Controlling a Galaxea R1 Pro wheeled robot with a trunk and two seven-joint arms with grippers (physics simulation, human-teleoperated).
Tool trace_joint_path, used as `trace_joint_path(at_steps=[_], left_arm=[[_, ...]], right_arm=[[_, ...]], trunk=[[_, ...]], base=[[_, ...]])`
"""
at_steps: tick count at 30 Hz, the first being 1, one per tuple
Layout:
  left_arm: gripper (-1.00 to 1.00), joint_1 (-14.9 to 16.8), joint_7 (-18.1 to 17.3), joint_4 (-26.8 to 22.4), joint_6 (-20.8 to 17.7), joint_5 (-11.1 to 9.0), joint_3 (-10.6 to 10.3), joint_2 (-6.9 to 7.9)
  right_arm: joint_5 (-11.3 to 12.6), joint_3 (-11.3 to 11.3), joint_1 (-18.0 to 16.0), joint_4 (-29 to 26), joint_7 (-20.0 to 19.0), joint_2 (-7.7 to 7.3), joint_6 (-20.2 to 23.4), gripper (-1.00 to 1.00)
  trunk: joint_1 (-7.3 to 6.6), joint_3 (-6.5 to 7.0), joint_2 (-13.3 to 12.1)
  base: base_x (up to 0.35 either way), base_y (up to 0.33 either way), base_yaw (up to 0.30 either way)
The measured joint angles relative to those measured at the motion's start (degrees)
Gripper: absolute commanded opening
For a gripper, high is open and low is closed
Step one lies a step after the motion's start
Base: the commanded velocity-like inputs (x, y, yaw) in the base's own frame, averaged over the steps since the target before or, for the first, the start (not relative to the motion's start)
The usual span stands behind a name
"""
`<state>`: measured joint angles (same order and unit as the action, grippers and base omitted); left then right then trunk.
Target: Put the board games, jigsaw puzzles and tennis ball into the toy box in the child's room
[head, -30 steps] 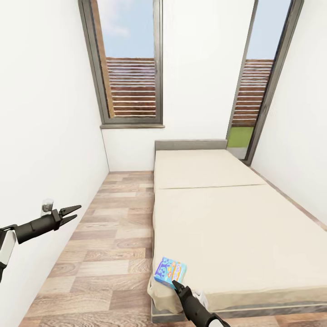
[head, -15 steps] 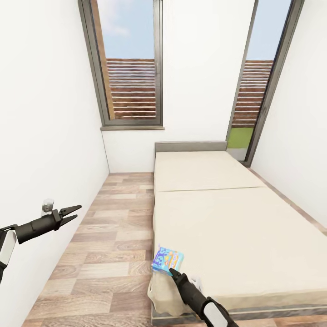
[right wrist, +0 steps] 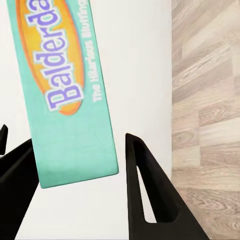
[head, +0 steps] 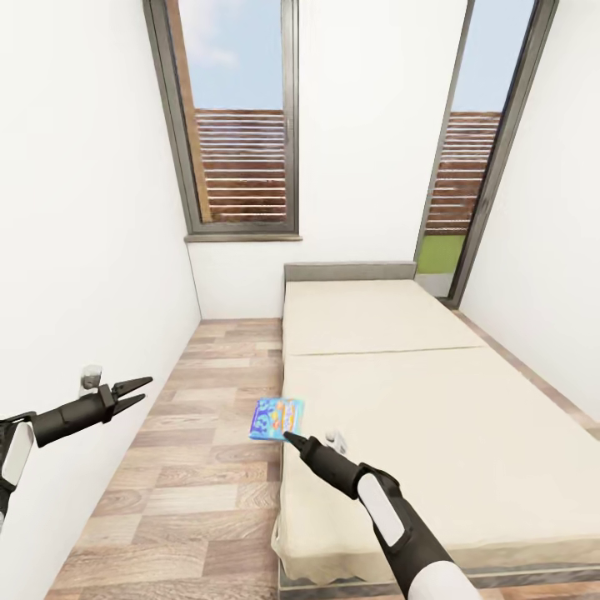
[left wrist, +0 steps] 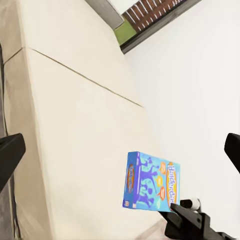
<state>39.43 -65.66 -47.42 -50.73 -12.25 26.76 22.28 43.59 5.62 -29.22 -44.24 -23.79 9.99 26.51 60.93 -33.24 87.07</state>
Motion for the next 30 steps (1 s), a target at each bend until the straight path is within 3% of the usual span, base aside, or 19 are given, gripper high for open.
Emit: trace_joint_path(at_steps=[4,9,12,30], left_arm=[[1.0,0.0,0.03,-0.04,0.01,0.0,-1.87,-0.12],[1.0,0.0,0.07,-0.04,0.02,0.01,-2.47,-0.14],[1.0,0.0,0.07,-0.01,0.01,0.0,-2.55,-0.29],[1.0,0.0,0.16,-0.04,0.01,0.07,-2.61,-1.12]], right_arm=[[0.06,0.26,0.27,-0.87,-0.51,0.0,2.51,-1.0],[0.13,0.32,0.75,-9.97,-1.68,-0.01,3.2,-1.0],[0.02,0.32,0.83,-12.41,-1.73,-0.01,3.2,-1.0],[-0.42,0.27,0.91,-12.88,-1.85,-0.01,2.89,-1.0]], trunk=[[-0.88,0.72,-1.6],[-1.98,1.62,-3.61],[-2.64,2.16,-4.81],[-6.59,5.39,-12.04]], base=[[0.0,0.0,0.0],[0.0,0.0,0.0],[0.0,0.0,0.0],[0.0,0.0,0.0]])
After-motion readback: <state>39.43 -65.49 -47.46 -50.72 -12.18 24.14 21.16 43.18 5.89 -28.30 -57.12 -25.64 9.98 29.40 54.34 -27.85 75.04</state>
